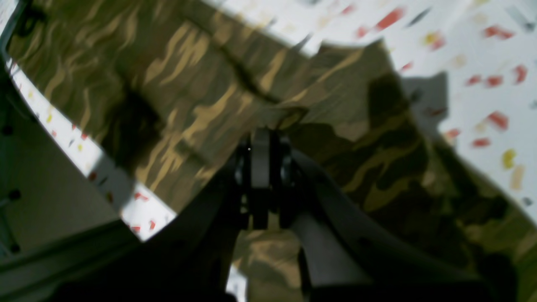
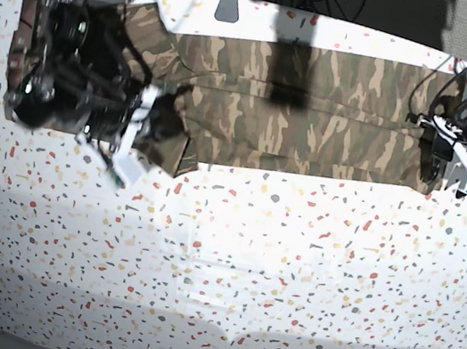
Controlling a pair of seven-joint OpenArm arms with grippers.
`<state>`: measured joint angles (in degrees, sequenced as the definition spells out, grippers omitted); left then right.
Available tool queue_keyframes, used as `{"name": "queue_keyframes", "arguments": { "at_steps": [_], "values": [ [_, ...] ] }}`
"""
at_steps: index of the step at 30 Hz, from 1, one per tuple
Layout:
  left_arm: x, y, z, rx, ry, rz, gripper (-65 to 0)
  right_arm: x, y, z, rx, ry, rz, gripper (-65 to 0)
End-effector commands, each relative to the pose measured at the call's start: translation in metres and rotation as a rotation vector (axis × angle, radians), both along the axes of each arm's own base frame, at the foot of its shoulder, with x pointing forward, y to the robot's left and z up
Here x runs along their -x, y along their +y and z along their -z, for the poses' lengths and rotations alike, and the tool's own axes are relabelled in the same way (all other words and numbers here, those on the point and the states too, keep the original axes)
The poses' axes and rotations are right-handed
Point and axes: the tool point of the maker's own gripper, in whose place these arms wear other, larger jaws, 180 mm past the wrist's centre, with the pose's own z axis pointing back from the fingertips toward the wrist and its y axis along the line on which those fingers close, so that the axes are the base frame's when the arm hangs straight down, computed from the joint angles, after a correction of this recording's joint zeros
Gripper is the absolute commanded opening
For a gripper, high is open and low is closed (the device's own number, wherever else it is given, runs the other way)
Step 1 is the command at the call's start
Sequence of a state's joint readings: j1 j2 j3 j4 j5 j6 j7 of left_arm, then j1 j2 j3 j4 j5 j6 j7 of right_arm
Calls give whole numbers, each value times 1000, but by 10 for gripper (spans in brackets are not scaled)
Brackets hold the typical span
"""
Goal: Fold the T-shirt properly
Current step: 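Fold the held side inward toward the left gripper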
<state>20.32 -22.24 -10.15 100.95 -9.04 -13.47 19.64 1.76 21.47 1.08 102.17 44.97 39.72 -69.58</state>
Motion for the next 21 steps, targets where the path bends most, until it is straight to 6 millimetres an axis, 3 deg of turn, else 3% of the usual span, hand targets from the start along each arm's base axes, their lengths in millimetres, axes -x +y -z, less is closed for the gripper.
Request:
{"name": "queue_keyframes", "arguments": {
  "at_steps": [1, 13, 20, 21],
  "values": [
    [-7, 2, -14, -9, -50, 7, -332, -2, 2, -13, -12, -48, -12, -650],
    [-7, 2, -14, -9, -50, 7, -332, 60, 16, 9, -52, 65, -48, -650],
    [-7, 2, -14, -8, -50, 7, -332, 68, 24, 6, -112, 89, -60, -650],
    [-7, 2, -14, -8, -50, 7, -332, 68, 26, 4, -129, 91, -63, -608]
  ]
}}
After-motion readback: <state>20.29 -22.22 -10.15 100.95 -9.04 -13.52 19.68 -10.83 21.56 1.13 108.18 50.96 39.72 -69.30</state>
